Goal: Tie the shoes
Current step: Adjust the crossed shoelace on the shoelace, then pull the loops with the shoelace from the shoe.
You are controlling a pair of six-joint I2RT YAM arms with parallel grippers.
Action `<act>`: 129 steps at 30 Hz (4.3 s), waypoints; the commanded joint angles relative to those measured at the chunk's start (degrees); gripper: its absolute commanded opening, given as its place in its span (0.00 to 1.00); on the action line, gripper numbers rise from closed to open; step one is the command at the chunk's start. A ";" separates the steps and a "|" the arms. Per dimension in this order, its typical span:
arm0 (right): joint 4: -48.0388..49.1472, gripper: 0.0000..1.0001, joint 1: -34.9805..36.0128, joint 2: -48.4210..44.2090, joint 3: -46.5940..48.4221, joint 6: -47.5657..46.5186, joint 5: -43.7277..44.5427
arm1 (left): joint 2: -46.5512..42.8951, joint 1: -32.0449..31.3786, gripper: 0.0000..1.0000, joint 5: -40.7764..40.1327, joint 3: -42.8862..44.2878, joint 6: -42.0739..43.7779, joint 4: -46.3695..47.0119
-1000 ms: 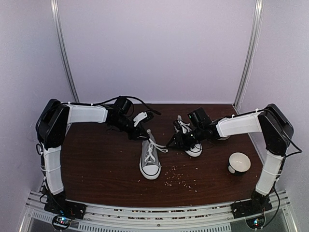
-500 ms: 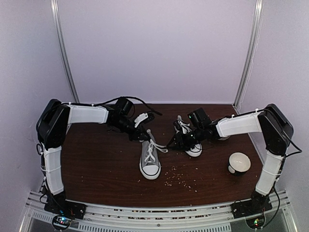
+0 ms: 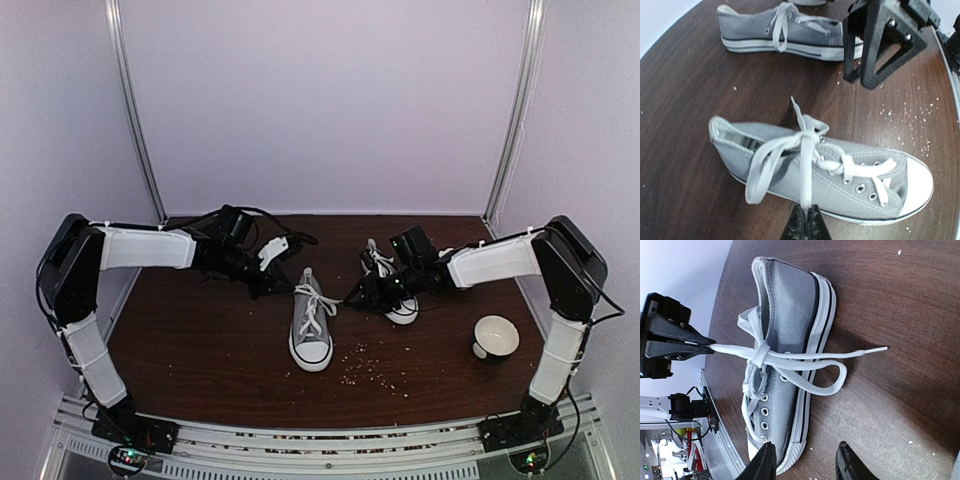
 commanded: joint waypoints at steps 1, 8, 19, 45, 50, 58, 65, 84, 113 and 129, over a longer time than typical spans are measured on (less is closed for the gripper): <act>10.71 0.41 -0.11 1.51 -3.26 7.27 -0.06 | -0.38 0.99 0.00 -4.99 -3.16 -1.10 0.90; 15.61 0.46 1.80 4.81 -3.75 11.31 2.48 | 0.44 1.64 0.00 -10.39 -3.94 -1.72 -1.46; 28.74 0.56 2.21 11.73 -2.36 17.17 -0.82 | 3.62 1.84 0.00 -13.38 -2.62 -0.87 -5.03; 38.25 0.00 2.44 13.54 -2.70 20.97 -4.69 | -0.19 1.84 0.38 -2.31 -3.21 5.34 -4.07; 33.60 0.00 2.75 11.74 -1.92 17.96 -4.72 | -1.05 1.87 0.41 -1.22 1.16 11.63 -8.33; 30.18 0.00 3.20 10.93 -1.00 15.90 -4.13 | 8.87 2.01 0.43 -5.85 12.45 15.39 -11.19; 28.40 0.00 3.41 10.61 -0.49 15.08 -3.74 | 12.81 1.94 0.43 -4.87 16.23 16.27 -12.42; 13.54 0.00 6.46 4.53 -2.20 5.86 -0.62 | 17.59 1.74 0.00 -19.56 18.70 4.51 -10.25; 0.14 0.00 6.18 8.77 -3.45 -4.16 3.88 | 19.26 3.76 0.00 -25.55 16.47 0.43 -10.84; -1.98 0.00 5.56 7.96 3.41 -5.34 6.66 | 7.40 0.29 0.00 -10.41 7.18 -6.28 -8.15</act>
